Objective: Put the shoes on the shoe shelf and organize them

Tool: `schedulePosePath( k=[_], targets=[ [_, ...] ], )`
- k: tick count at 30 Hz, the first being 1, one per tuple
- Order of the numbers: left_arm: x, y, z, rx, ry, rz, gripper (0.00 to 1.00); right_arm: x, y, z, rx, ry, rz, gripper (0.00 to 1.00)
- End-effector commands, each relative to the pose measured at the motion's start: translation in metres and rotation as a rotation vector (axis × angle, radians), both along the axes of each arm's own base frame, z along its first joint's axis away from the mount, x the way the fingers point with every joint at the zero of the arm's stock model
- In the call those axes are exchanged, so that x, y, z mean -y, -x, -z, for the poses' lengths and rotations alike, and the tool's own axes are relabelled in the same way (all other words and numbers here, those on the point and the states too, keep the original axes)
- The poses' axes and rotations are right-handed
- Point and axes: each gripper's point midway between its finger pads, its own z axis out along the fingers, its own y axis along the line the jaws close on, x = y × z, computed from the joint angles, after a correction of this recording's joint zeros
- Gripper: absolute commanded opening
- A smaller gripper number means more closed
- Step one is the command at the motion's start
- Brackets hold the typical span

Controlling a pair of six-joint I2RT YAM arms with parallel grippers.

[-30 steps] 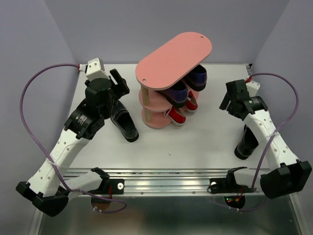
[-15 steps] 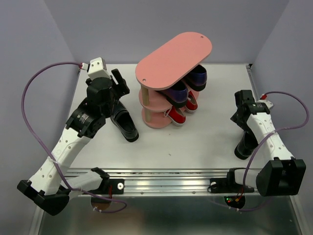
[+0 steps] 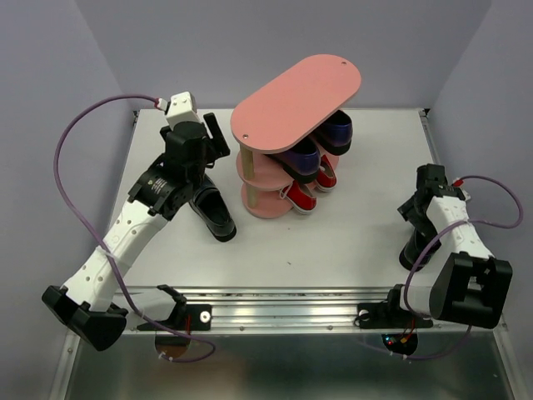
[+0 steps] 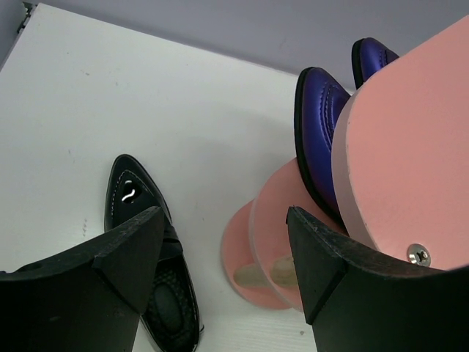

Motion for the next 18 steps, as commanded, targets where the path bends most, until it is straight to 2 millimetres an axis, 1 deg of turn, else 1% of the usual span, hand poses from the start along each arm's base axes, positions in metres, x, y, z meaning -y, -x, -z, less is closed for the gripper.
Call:
schedulePosePath(
  k=[1, 2, 3, 4, 6, 7, 8, 9, 11, 12, 13, 14, 15, 16, 17, 18],
  targets=[
    [0.002, -0.003, -0.030, 0.066, 0.040, 0.009, 0.78, -0.005, -0.022, 0.012, 0.063, -0.068, 0.003, 1.00],
    [0.002, -0.004, -0.029, 0.066, 0.042, 0.010, 0.78, -0.005, -0.026, 0.015, 0.077, -0.075, 0.009, 1.00],
    [0.003, -0.004, -0.030, 0.066, 0.042, 0.010, 0.78, -0.009, -0.025, 0.022, 0.073, -0.098, 0.004, 0.98],
    [0.003, -0.004, -0.030, 0.064, 0.043, 0.011, 0.78, -0.010, -0.028, 0.022, 0.086, -0.104, 0.000, 0.97],
    [0.004, -0.006, -0.030, 0.060, 0.042, 0.011, 0.78, -0.012, -0.030, 0.027, 0.108, -0.108, -0.003, 0.88],
    [0.005, -0.007, -0.030, 0.061, 0.045, 0.012, 0.78, -0.011, -0.031, 0.026, 0.120, -0.105, -0.004, 0.81],
    [0.006, -0.008, -0.030, 0.060, 0.047, 0.014, 0.78, -0.011, -0.032, 0.027, 0.132, -0.100, -0.007, 0.73],
    [0.007, -0.009, -0.030, 0.059, 0.049, 0.015, 0.78, -0.011, -0.034, 0.025, 0.143, -0.102, -0.017, 0.53],
    [0.011, -0.011, -0.030, 0.059, 0.058, 0.026, 0.78, -0.012, -0.040, 0.016, 0.187, -0.102, -0.037, 0.32],
    [0.013, -0.011, -0.030, 0.059, 0.062, 0.033, 0.78, -0.017, -0.045, 0.010, 0.207, -0.114, -0.087, 0.13],
    [0.014, -0.012, -0.030, 0.062, 0.068, 0.035, 0.78, -0.020, -0.050, 0.005, 0.233, -0.123, -0.133, 0.11],
    [0.016, -0.013, -0.028, 0.057, 0.073, 0.042, 0.78, -0.025, -0.055, -0.001, 0.268, -0.131, -0.182, 0.06],
    [0.018, -0.014, -0.027, 0.057, 0.078, 0.046, 0.78, -0.032, -0.064, -0.015, 0.334, -0.128, -0.261, 0.01],
    [0.020, -0.015, -0.027, 0.056, 0.081, 0.055, 0.78, -0.035, -0.066, -0.023, 0.369, -0.124, -0.285, 0.01],
    [0.022, -0.016, -0.025, 0.050, 0.079, 0.059, 0.78, -0.041, -0.073, -0.038, 0.438, -0.107, -0.338, 0.01],
    [0.023, -0.016, -0.024, 0.048, 0.081, 0.061, 0.77, -0.052, -0.075, -0.041, 0.467, -0.127, -0.388, 0.01]
  ],
)
